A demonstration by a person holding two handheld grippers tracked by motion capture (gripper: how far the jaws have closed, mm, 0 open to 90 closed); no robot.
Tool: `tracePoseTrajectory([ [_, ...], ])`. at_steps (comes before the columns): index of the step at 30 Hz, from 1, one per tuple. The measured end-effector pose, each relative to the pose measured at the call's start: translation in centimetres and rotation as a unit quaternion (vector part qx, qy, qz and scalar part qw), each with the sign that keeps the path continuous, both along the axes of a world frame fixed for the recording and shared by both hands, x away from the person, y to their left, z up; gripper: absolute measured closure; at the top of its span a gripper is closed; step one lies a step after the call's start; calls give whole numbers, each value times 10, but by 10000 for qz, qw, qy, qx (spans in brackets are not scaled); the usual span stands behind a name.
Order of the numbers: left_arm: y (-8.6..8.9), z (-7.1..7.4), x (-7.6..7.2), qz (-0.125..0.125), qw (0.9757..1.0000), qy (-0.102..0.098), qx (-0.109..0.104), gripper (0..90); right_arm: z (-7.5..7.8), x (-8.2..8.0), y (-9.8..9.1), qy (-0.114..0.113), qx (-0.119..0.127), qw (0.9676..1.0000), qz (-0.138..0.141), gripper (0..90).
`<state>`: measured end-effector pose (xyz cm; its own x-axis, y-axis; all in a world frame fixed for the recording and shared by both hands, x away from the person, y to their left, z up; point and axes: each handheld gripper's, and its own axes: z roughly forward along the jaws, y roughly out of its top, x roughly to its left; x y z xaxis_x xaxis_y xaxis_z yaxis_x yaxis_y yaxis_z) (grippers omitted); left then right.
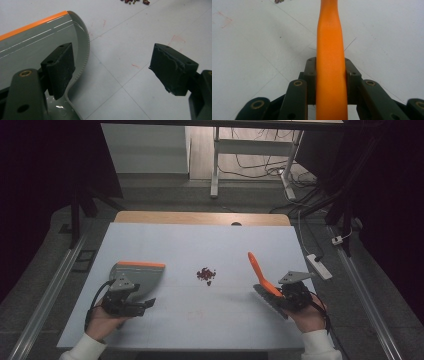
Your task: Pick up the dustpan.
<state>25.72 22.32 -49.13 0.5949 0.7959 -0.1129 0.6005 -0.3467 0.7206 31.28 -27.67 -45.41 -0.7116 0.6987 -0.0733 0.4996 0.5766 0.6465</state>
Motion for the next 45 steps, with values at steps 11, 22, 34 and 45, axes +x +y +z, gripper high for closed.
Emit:
tracePoseTrajectory([
  [11, 0, 2, 0, 38, 10000, -13, -5, 204, 1, -1, 2, -27, -18, 10000, 18, 702],
  [22, -1, 4, 1, -21, 10000, -21, 27, 204, 2, -2, 2, -115, 9, 9999, -79, 703],
  [34, -2, 17, 5, 176, 9998, 50, 50, 204, 4, -2, 1, -115, 81, 9998, -138, 703],
  [45, -4, 38, 11, 1013, 9943, 275, 168, 217, 7, -4, -1, -120, 303, 9995, -48, 703],
])
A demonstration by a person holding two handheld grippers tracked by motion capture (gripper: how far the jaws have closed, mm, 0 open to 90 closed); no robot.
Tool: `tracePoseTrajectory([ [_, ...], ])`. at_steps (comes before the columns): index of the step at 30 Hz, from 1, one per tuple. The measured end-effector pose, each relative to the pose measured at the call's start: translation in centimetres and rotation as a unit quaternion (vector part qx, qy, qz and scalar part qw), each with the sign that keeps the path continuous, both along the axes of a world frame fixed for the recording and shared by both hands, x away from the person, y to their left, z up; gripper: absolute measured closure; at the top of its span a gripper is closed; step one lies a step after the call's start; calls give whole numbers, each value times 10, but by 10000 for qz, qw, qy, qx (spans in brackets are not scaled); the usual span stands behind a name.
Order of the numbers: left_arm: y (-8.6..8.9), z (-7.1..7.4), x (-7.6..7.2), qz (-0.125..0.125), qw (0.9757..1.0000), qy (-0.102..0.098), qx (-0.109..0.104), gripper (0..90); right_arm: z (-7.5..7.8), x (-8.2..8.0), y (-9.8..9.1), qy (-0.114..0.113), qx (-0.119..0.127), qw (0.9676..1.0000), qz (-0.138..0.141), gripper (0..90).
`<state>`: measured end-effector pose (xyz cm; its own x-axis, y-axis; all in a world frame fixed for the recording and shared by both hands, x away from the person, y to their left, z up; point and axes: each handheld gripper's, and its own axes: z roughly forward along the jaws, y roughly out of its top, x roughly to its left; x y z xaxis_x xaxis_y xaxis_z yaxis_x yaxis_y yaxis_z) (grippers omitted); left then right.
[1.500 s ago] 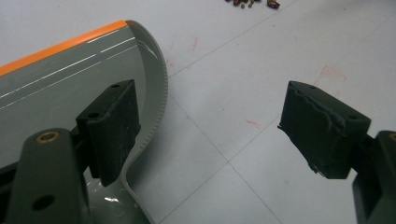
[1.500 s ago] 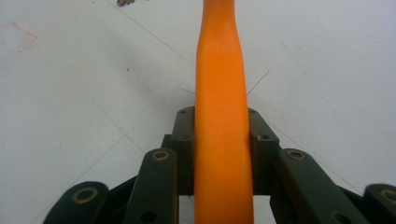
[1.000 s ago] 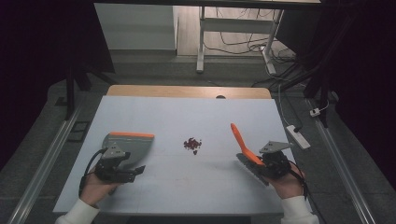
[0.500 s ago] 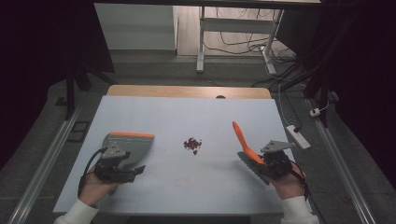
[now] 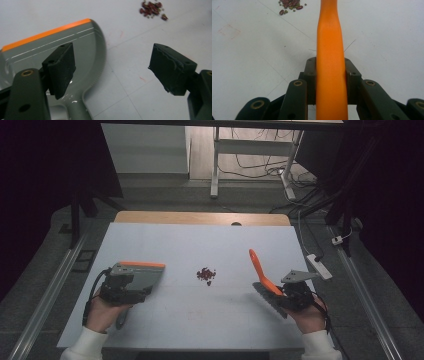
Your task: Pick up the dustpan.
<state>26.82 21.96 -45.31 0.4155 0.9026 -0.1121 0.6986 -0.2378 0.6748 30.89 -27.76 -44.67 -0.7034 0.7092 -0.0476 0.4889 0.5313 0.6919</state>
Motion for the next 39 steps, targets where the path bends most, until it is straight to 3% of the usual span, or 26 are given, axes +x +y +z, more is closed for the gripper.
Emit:
tracePoseTrajectory([
  [4, 4, 0, -2, 219, 9997, 49, 40, 219, 0, -1, 0, -26, -24, 10000, 2, 703],
  [12, 25, -2, -20, 482, 9985, 139, 213, 216, 1, -2, 2, -28, -37, 10000, -22, 703],
  [18, 37, -10, -20, 922, 9942, 424, 353, 216, 0, -3, 8, 25, -6, 9999, 124, 702],
  [21, 40, -18, -18, 889, 9932, 684, 321, 208, -2, -2, 10, 46, -21, 9999, 135, 703],
  [22, 40, -18, -18, 889, 9932, 684, 321, 202, -2, -2, 10, 46, -21, 9999, 135, 703],
  [23, 41, -22, -17, 914, 9918, 819, 355, 193, -3, -2, 9, 57, -39, 9999, 115, 703],
  [26, 42, -24, -16, 887, 9914, 903, 329, 181, -3, -2, 8, 61, -24, 10000, 75, 703],
  [32, 43, -36, -12, 794, 9876, 1329, 279, 166, -2, -2, 7, 52, 6, 10000, 73, 703],
  [39, 39, -46, -9, 729, 9853, 1526, 221, 170, -2, -1, 5, 48, -1, 10000, 41, 703],
])
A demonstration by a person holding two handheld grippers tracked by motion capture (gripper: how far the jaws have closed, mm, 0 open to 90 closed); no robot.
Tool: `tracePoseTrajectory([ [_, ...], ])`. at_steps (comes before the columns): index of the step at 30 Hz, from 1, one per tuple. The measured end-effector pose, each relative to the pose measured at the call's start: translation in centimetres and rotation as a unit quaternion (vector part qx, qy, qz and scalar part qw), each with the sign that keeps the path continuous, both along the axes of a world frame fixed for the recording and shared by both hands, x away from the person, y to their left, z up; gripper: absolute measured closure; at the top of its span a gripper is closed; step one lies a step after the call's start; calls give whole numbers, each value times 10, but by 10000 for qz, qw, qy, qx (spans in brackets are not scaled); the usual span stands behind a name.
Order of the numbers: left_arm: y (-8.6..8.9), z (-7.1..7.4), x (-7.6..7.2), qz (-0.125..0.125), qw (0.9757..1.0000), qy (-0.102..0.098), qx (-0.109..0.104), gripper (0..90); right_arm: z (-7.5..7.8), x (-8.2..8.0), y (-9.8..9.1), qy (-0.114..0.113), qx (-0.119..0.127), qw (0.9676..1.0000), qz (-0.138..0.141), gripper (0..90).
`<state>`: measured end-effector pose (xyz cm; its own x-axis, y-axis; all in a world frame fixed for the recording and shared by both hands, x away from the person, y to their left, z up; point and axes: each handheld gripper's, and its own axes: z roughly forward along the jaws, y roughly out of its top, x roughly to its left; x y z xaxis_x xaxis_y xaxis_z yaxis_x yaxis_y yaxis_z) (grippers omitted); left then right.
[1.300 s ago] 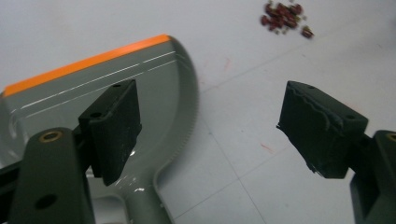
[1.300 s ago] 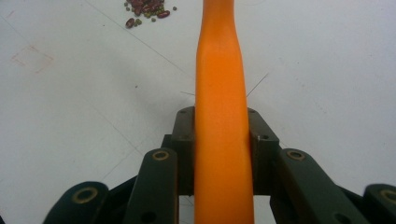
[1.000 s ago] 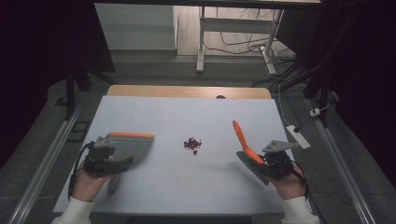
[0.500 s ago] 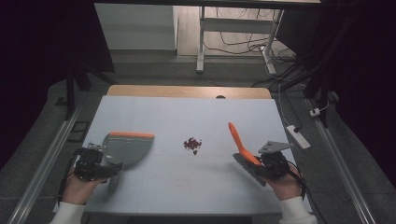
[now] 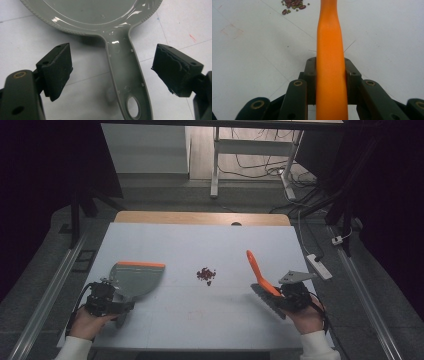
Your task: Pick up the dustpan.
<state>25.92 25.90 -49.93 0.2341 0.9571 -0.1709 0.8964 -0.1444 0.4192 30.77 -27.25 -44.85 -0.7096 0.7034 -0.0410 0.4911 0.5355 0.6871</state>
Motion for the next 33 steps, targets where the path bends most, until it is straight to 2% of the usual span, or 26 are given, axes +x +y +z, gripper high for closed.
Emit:
tracePoseTrajectory([
  [4, -1, -6, 3, 10, 10000, 67, 8, 181, 0, 0, 1, -9, -5, 10000, 3, 702],
  [9, -6, -12, 7, 56, 9999, 22, -115, 233, 0, 0, 2, -7, -25, 10000, 25, 703],
  [14, -7, -20, 11, 102, 9997, 84, -223, 305, -2, 0, 4, 11, -41, 10000, 45, 702],
  [21, -3, -20, 12, 225, 9990, 51, -384, 412, -3, 1, 4, 15, -51, 10000, 52, 703],
  [28, -3, -19, 12, 250, 9988, -9, -431, 526, -2, 1, 3, -4, -51, 10000, 47, 703],
  [33, -1, -19, 13, 235, 9980, 14, -578, 552, -3, 1, 3, 14, -90, 9999, 42, 703],
])
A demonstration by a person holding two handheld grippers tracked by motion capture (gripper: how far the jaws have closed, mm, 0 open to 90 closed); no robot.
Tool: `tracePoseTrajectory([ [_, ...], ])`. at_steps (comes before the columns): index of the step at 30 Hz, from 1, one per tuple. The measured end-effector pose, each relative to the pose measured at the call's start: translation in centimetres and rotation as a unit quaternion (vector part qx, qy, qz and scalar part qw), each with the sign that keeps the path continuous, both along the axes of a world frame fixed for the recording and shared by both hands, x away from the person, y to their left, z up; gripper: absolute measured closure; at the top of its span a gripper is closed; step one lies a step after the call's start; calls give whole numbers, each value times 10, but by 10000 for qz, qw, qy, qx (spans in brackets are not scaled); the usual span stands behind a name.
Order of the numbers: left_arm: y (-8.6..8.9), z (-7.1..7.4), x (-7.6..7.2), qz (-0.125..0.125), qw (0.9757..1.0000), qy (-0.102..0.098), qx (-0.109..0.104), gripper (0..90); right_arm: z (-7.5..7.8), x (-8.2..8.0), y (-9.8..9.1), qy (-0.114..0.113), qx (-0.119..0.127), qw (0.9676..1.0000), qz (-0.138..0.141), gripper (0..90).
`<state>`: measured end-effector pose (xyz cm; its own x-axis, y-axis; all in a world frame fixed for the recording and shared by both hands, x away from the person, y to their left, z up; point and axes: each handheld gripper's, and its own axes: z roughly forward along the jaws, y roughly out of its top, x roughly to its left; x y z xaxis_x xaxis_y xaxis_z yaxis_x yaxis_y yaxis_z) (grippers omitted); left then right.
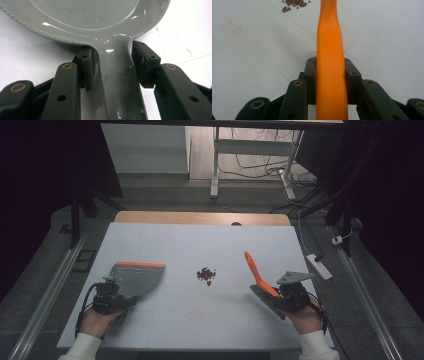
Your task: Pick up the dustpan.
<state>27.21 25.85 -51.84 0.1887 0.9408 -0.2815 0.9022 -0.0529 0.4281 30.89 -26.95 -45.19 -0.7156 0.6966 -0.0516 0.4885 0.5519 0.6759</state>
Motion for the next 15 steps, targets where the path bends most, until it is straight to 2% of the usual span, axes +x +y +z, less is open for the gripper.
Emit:
tracePoseTrajectory([
  [6, 5, 0, 0, 85, 10000, -16, 19, 612, 0, 0, 1, 3, 2, 10000, 9, 703],
  [7, 8, 0, 0, 109, 9999, -42, -56, 613, 0, 0, 1, -2, 7, 10000, 16, 703],
  [15, 13, 1, 0, 126, 9997, -158, -152, 617, 0, 0, 2, -29, -45, 10000, 23, 703],
])
